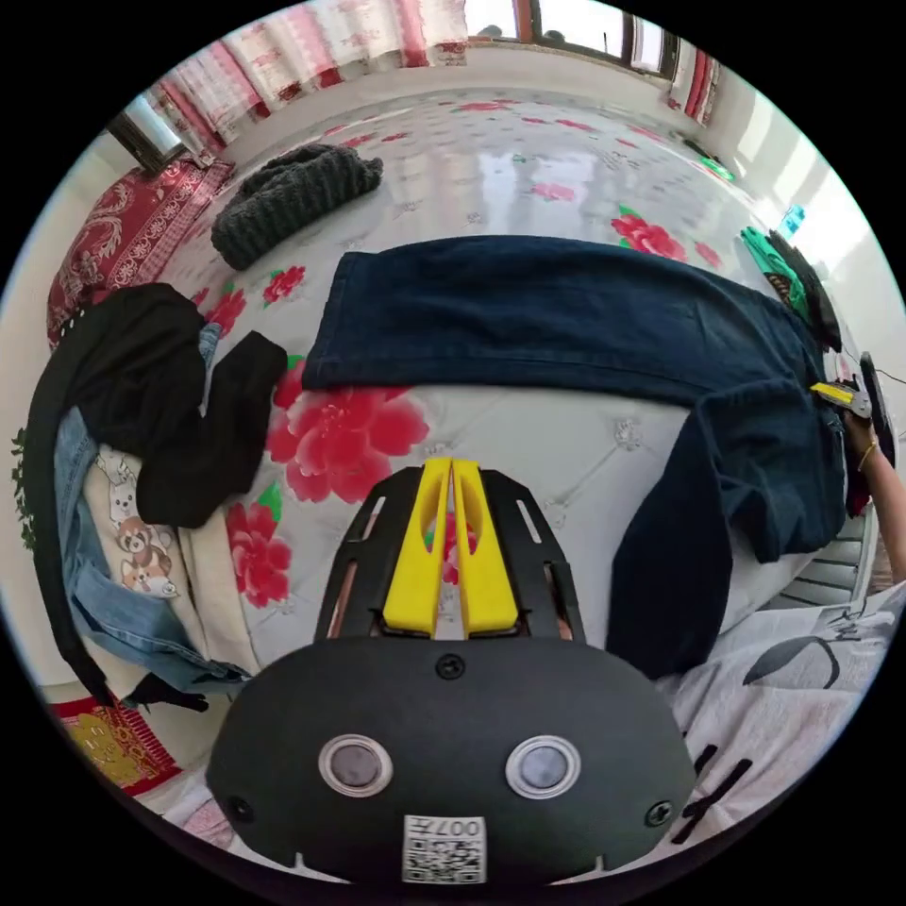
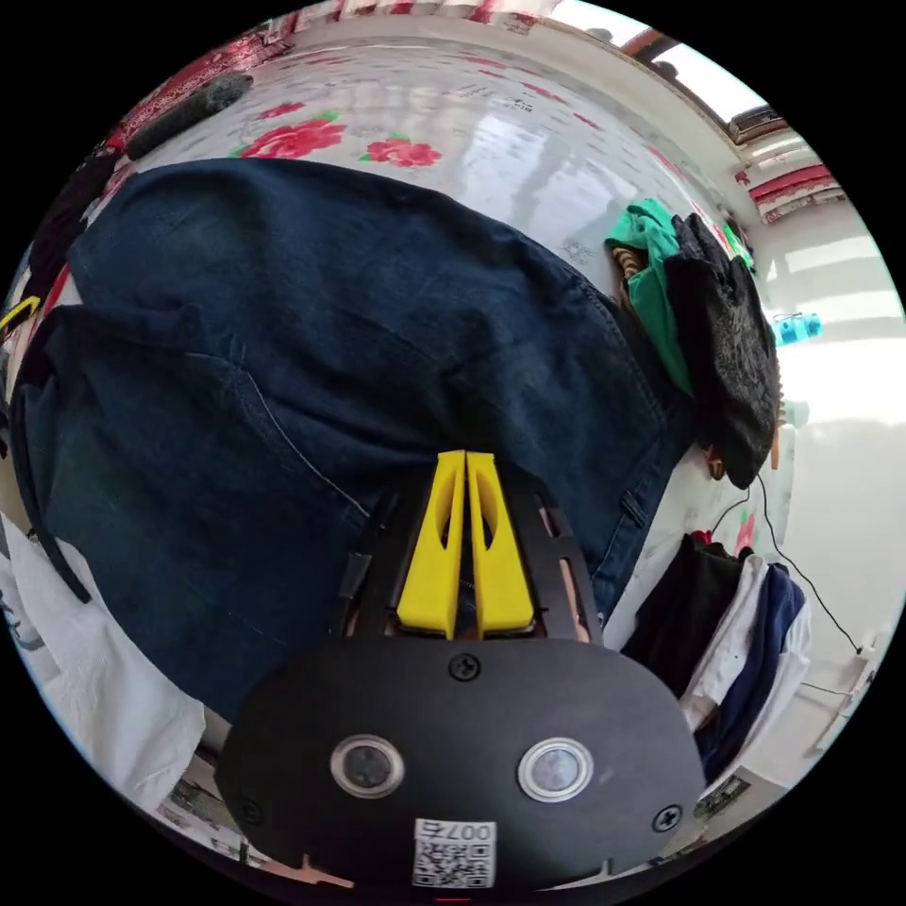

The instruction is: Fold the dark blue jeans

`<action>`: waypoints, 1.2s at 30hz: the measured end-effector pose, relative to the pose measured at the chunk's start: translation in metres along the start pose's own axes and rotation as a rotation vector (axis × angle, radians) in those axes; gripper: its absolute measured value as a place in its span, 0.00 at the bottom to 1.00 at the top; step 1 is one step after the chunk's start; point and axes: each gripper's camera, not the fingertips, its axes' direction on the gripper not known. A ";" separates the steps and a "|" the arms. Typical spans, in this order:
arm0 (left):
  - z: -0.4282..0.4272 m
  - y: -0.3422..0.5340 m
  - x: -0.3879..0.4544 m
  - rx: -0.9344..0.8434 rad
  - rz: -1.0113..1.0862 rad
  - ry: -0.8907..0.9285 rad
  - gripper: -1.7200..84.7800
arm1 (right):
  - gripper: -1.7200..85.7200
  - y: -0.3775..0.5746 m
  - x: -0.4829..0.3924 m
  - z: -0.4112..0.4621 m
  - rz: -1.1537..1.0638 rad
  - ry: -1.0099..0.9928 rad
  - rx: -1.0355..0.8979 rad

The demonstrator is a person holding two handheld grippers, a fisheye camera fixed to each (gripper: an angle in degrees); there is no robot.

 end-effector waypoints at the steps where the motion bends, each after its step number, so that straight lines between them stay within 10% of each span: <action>1: -0.002 0.013 0.002 -0.001 -0.005 0.021 0.01 | 0.02 -0.002 0.009 0.001 0.070 0.017 -0.029; 5: -0.015 0.083 0.027 -0.055 0.064 0.117 0.02 | 0.02 0.012 -0.001 -0.044 0.146 0.043 0.157; 12: -0.026 0.105 0.069 -0.171 0.360 0.505 0.22 | 0.04 0.050 -0.141 -0.110 -0.199 -0.564 0.350; 15: -0.012 0.101 0.075 -0.236 0.423 0.372 0.19 | 0.08 0.058 -0.199 -0.110 -0.335 -0.660 0.293; 21: -0.043 0.097 -0.001 -0.169 0.398 0.432 0.02 | 0.06 0.074 -0.267 -0.084 -0.450 -0.413 0.110; 27: -0.128 0.071 -0.165 -0.071 0.268 0.516 0.01 | 0.03 0.106 -0.254 -0.109 -0.487 -0.431 0.194; 30: -0.153 0.063 -0.236 0.006 0.081 0.268 0.01 | 0.03 0.116 -0.256 -0.106 -0.504 -0.406 0.156; 36: -0.156 0.124 -0.221 0.075 0.173 0.376 0.10 | 0.04 0.122 -0.285 -0.090 -0.474 -0.316 0.059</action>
